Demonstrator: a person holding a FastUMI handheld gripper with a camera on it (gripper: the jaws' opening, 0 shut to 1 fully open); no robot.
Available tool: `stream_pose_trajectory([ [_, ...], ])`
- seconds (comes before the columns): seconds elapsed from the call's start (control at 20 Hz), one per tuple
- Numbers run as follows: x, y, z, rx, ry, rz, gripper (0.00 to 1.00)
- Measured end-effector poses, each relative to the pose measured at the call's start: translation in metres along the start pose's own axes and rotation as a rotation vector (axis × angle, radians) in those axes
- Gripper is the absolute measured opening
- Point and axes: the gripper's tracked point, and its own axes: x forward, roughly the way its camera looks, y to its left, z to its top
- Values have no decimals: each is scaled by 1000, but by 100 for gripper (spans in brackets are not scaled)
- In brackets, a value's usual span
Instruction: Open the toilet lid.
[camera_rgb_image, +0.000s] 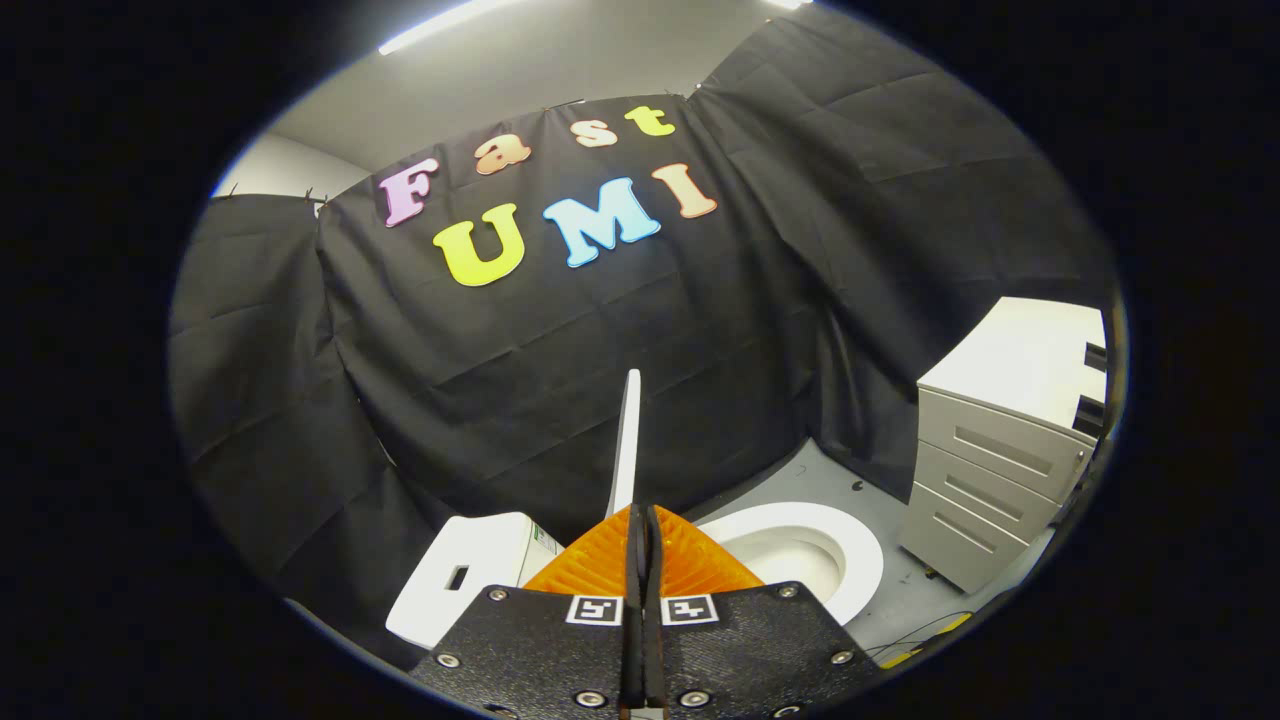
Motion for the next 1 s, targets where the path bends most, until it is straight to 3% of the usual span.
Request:
stream_pose_trajectory([
  [1.0, -4, 109, -4, -250, -29, 98, 0],
])
